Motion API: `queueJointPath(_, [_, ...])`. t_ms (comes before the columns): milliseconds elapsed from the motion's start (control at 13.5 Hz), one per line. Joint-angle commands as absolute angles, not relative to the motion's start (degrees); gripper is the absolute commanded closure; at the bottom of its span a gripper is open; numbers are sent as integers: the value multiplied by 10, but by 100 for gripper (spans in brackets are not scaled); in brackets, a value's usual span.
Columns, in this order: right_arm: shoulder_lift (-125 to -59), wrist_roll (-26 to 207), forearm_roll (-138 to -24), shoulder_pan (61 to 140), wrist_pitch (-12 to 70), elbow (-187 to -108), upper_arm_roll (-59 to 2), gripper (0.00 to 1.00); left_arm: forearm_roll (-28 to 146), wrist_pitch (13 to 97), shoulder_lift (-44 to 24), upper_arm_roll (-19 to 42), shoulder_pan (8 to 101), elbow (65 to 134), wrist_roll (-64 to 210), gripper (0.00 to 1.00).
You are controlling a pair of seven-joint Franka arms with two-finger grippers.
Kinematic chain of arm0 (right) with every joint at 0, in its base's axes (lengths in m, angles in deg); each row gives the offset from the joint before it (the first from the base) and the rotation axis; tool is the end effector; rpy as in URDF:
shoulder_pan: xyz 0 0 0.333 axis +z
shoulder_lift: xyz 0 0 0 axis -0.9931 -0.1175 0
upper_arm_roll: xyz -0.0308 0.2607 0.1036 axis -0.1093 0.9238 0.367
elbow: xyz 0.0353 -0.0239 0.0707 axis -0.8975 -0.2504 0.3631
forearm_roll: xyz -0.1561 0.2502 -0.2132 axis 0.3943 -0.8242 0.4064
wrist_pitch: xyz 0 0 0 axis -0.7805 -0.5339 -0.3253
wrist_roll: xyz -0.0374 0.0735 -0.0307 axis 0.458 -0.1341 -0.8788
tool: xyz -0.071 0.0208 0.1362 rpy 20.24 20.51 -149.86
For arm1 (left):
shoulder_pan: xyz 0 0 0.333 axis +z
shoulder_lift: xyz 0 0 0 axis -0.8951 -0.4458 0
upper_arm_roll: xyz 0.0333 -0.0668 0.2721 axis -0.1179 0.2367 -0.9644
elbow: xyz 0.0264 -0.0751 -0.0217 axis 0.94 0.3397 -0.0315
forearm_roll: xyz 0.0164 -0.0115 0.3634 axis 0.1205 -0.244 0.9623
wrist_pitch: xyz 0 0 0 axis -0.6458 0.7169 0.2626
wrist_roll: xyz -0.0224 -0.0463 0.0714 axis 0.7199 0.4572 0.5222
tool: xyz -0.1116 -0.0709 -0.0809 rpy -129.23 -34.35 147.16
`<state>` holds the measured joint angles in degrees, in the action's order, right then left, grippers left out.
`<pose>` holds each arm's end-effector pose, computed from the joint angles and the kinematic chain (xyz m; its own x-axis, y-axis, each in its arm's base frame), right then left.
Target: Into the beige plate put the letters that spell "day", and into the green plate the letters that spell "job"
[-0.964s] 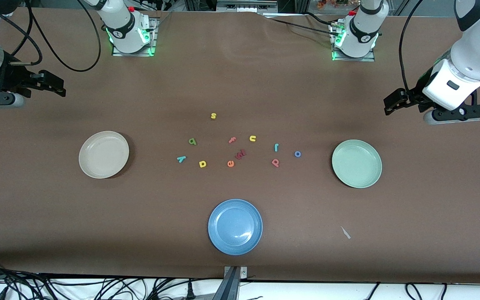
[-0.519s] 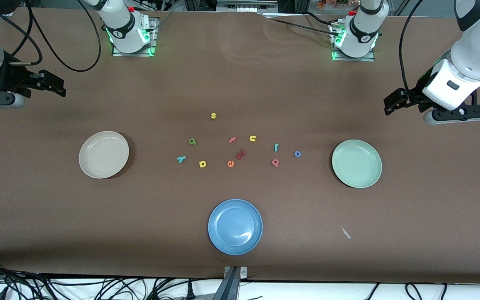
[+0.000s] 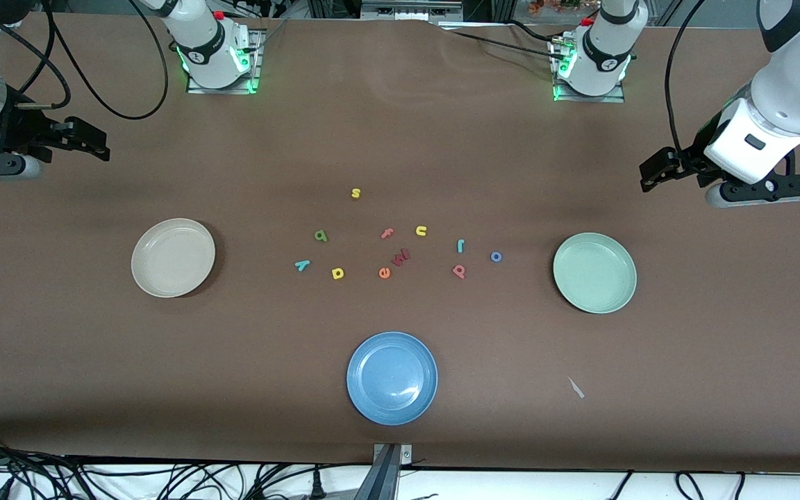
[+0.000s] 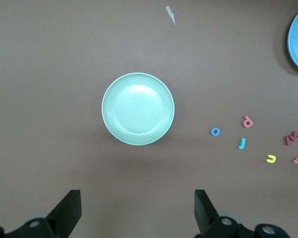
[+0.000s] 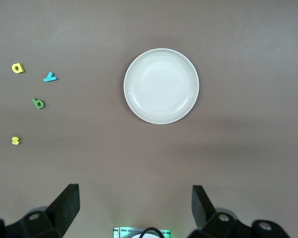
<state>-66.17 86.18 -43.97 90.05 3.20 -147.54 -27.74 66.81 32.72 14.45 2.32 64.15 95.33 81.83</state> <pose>0.5013 0.0166 0.4978 0.9921 0.0434 -0.1181 0.0438 -0.9990 0.0010 0.5234 -0.0816 0.4961 0.9916 0.1198 -0.0486 0.1206 -0.9926 0.0136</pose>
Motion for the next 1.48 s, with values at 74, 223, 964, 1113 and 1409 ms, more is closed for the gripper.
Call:
queueJointPath(74, [-661, 864, -442, 898, 27, -1478, -276, 0, 688, 326, 150, 25, 640, 956, 811, 0])
queueJointPath(223, [-692, 871, -443, 905, 19, -1476, -273, 0, 688, 326, 150, 25, 639, 956, 811, 0])
queueJointPath(964, [-773, 709, -463, 1015, 90, -1481, -260, 0, 688, 326, 150, 25, 639, 956, 810, 0])
queueJointPath(1113, [-781, 697, -480, 1035, 112, -1489, -260, 0, 688, 325, 150, 25, 639, 956, 810, 0])
queueJointPath(1409, [-779, 648, -480, 1065, 229, -1568, -234, 0, 684, 313, 149, 26, 638, 956, 810, 0])
